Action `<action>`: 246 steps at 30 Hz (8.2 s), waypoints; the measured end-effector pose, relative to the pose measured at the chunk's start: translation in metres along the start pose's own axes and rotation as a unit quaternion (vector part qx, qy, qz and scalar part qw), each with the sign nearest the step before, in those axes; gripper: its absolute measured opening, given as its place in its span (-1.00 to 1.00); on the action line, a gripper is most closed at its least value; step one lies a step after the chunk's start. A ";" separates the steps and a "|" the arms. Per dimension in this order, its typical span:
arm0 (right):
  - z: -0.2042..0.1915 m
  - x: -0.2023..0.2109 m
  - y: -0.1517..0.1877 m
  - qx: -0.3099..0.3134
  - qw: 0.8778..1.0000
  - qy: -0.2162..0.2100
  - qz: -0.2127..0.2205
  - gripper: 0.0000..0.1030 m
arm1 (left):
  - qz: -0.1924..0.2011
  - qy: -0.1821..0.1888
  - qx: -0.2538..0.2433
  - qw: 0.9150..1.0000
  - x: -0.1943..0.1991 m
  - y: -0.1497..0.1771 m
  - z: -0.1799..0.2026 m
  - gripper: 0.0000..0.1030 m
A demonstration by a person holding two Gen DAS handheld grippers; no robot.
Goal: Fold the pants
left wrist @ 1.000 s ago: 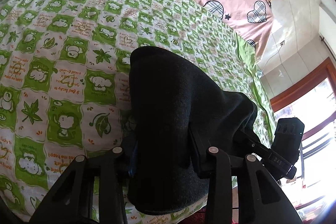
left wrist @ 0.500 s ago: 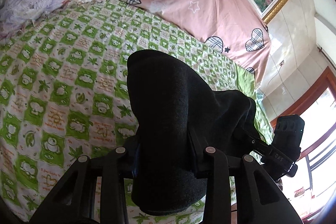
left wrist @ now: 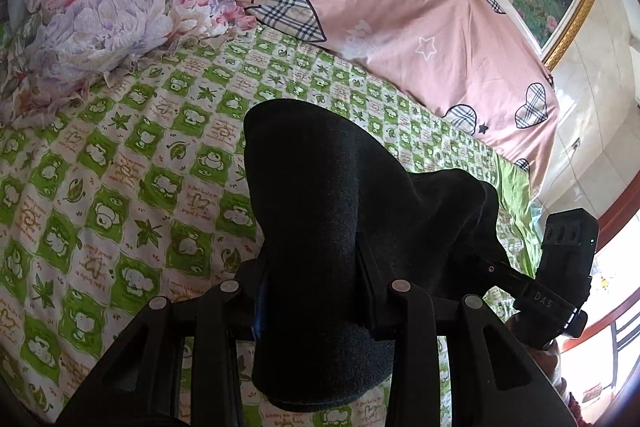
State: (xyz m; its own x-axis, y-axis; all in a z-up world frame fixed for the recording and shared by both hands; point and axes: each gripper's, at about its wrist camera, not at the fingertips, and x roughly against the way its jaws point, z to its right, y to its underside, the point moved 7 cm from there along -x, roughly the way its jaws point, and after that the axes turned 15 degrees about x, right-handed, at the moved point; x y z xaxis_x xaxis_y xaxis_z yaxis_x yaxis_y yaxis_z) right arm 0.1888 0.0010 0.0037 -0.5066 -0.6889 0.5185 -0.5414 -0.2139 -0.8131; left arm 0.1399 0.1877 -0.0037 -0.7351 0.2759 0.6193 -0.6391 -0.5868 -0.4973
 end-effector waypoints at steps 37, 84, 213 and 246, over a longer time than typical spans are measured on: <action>0.027 -0.032 0.033 -0.040 0.998 0.018 -0.045 0.23 | -0.003 -0.069 0.022 0.997 -0.021 0.016 -0.052 0.24; -0.048 0.027 0.054 0.130 0.986 0.106 0.000 0.96 | 0.102 -0.192 -0.089 0.972 0.045 0.084 -0.010 0.66; -0.049 -0.036 0.084 0.159 0.980 0.120 -0.010 1.00 | 0.111 -0.237 -0.126 0.957 0.022 0.092 -0.038 0.92; -0.048 -0.012 0.061 0.160 0.979 0.124 -0.011 1.00 | 0.132 -0.249 -0.136 0.950 0.033 0.080 -0.037 0.91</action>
State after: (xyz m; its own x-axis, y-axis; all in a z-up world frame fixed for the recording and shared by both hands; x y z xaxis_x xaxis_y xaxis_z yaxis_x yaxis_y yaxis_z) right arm 0.1302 0.0294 -0.0396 -0.6657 -0.5009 0.5532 -0.3367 -0.4600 -0.8216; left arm 0.0561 0.1777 -0.0457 -0.7229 -0.2874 0.6284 -0.5322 -0.3484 -0.7716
